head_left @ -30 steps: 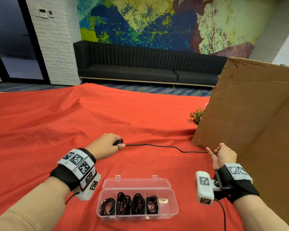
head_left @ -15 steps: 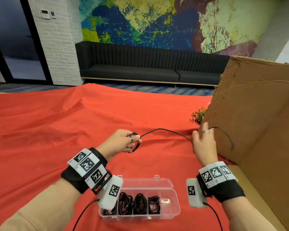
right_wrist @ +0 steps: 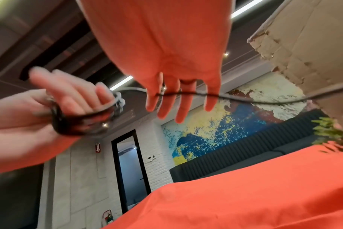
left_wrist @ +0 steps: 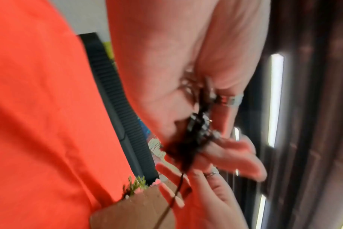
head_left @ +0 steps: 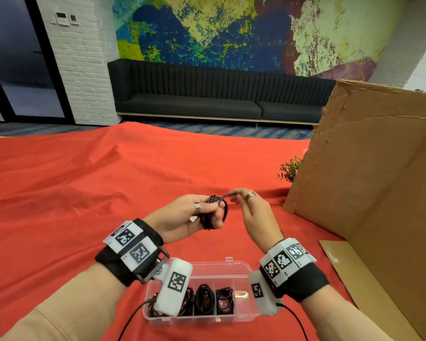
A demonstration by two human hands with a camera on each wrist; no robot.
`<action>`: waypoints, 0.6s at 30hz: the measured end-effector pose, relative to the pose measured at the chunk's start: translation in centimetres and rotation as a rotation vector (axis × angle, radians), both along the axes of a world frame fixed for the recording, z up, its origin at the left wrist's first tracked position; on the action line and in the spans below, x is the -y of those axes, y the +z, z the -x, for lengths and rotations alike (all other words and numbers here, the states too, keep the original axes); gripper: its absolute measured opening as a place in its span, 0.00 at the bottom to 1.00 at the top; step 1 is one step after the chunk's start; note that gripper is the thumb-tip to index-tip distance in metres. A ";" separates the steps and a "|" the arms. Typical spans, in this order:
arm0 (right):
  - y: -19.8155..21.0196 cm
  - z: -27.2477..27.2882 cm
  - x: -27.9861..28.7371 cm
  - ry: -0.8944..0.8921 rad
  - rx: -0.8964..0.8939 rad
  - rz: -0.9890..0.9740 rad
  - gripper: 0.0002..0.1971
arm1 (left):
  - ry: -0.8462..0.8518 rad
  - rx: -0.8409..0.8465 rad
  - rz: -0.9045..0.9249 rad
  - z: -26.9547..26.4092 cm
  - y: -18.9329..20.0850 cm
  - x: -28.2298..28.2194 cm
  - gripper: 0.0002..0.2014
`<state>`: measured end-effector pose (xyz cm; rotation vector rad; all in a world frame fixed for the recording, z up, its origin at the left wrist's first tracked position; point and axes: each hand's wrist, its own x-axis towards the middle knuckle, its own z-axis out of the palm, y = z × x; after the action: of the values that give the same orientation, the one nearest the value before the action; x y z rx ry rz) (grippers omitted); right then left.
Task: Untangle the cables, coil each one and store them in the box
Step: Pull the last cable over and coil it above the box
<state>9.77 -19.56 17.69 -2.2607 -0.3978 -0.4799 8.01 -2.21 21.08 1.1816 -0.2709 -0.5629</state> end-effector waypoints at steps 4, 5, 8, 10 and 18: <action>0.3 1.4 -3.5 0.228 -0.259 -0.350 0.11 | -0.034 0.012 0.288 1.0 1.3 1.0 0.11; 0.3 2.1 -4.2 0.287 -0.341 -0.266 0.15 | 0.042 0.042 0.305 0.8 1.6 1.3 0.13; 0.0 4.1 -4.3 0.495 -0.436 0.006 0.15 | 0.304 0.211 0.228 -0.9 1.7 0.6 0.10; 0.7 4.7 -3.2 0.529 -0.414 0.179 0.14 | 0.422 0.465 -0.104 -1.7 1.1 -0.5 0.09; 3.7 1.2 1.7 -0.014 0.002 0.239 0.14 | -0.197 0.339 -0.250 0.4 0.2 -0.9 0.14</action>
<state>8.59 -21.31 21.39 -2.4948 -0.4610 -0.4629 7.62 -1.30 21.27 1.5041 -0.6253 -0.5778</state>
